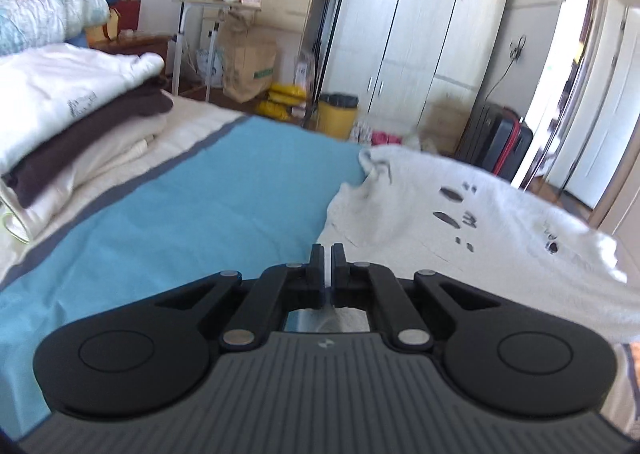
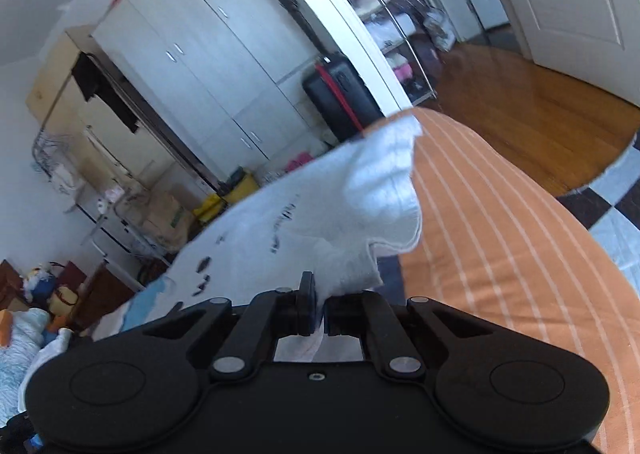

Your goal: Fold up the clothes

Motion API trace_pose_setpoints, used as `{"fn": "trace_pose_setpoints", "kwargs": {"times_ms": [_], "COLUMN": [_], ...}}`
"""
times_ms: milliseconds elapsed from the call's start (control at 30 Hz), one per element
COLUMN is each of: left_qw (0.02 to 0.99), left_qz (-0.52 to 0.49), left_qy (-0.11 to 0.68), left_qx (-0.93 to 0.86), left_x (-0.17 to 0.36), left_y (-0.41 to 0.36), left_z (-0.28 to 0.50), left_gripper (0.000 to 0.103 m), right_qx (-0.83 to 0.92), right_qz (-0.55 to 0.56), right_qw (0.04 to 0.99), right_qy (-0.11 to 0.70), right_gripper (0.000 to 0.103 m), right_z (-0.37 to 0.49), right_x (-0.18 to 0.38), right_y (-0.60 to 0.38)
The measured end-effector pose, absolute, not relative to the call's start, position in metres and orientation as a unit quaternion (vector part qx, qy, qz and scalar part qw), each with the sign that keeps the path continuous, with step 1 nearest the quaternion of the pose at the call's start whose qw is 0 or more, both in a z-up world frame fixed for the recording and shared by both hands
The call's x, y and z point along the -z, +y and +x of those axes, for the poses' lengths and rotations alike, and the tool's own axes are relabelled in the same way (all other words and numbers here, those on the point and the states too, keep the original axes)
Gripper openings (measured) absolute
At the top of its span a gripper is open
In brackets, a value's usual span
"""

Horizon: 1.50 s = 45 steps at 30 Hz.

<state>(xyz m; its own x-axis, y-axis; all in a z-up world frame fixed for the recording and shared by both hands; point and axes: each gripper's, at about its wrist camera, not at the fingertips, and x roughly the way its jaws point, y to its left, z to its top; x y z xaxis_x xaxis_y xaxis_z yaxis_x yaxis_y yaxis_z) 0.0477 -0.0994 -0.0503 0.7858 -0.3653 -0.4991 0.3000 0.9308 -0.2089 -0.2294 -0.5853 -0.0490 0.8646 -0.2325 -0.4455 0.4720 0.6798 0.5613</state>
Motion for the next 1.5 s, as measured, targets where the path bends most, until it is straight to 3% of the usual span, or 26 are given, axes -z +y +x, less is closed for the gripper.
{"fn": "trace_pose_setpoints", "kwargs": {"times_ms": [133, 267, 367, 400, 467, 500, 533, 667, 733, 833, 867, 900, 933, 1333, 1500], "left_qw": [0.946, 0.909, 0.890, 0.886, 0.877, 0.873, 0.868, 0.827, 0.808, 0.808, 0.805, 0.801, 0.797, 0.849, 0.884], "left_qz": [-0.060, -0.112, -0.134, -0.142, -0.158, -0.162, -0.166, -0.183, -0.210, -0.279, -0.272, -0.264, -0.256, -0.181, -0.144], "left_qy": [0.279, 0.368, 0.391, 0.391, 0.391, 0.399, 0.406, 0.458, 0.469, 0.427, 0.436, 0.446, 0.456, 0.375, 0.311], "left_qx": [0.156, 0.162, 0.191, 0.204, 0.230, 0.231, 0.232, 0.269, 0.290, 0.293, 0.295, 0.298, 0.301, 0.326, 0.316], "left_x": [0.054, 0.098, 0.115, 0.117, 0.121, 0.125, 0.129, 0.159, 0.174, 0.185, 0.184, 0.183, 0.183, 0.094, 0.052], "left_y": [-0.072, -0.049, -0.046, -0.047, -0.050, -0.053, -0.057, -0.081, -0.090, -0.090, -0.094, -0.097, -0.101, -0.111, -0.095], "left_z": [0.022, 0.041, 0.054, 0.057, 0.063, 0.068, 0.072, 0.095, 0.105, 0.100, 0.103, 0.105, 0.107, 0.067, 0.031], "left_gripper": [0.000, 0.000, 0.003, 0.009, 0.040, 0.070, 0.084, 0.085, 0.103, 0.102, 0.096, 0.057, 0.003, 0.005, 0.005], "right_qx": [0.245, 0.275, 0.296, 0.302, 0.317, 0.325, 0.332, 0.341, 0.340, 0.331, 0.329, 0.326, 0.325, 0.328, 0.336], "right_qz": [0.306, 0.333, 0.327, 0.317, 0.287, 0.274, 0.262, 0.253, 0.248, 0.240, 0.242, 0.250, 0.261, 0.314, 0.290], "right_qw": [0.895, 0.860, 0.859, 0.862, 0.867, 0.868, 0.868, 0.864, 0.863, 0.860, 0.858, 0.857, 0.857, 0.857, 0.873], "right_qy": [0.214, 0.271, 0.260, 0.256, 0.257, 0.258, 0.259, 0.270, 0.280, 0.305, 0.310, 0.309, 0.304, 0.243, 0.202], "right_gripper": [0.006, 0.005, 0.005, 0.004, 0.004, 0.003, 0.003, 0.003, 0.003, 0.003, 0.003, 0.003, 0.004, 0.004, 0.003], "right_z": [-0.245, -0.248, -0.245, -0.243, -0.238, -0.236, -0.234, -0.230, -0.230, -0.223, -0.222, -0.224, -0.226, -0.232, -0.245], "right_x": [0.062, 0.110, 0.100, 0.093, 0.082, 0.077, 0.073, 0.075, 0.081, 0.099, 0.105, 0.109, 0.112, 0.090, 0.047], "right_y": [-0.559, -0.561, -0.563, -0.562, -0.558, -0.556, -0.555, -0.550, -0.548, -0.543, -0.543, -0.543, -0.545, -0.544, -0.538]}}
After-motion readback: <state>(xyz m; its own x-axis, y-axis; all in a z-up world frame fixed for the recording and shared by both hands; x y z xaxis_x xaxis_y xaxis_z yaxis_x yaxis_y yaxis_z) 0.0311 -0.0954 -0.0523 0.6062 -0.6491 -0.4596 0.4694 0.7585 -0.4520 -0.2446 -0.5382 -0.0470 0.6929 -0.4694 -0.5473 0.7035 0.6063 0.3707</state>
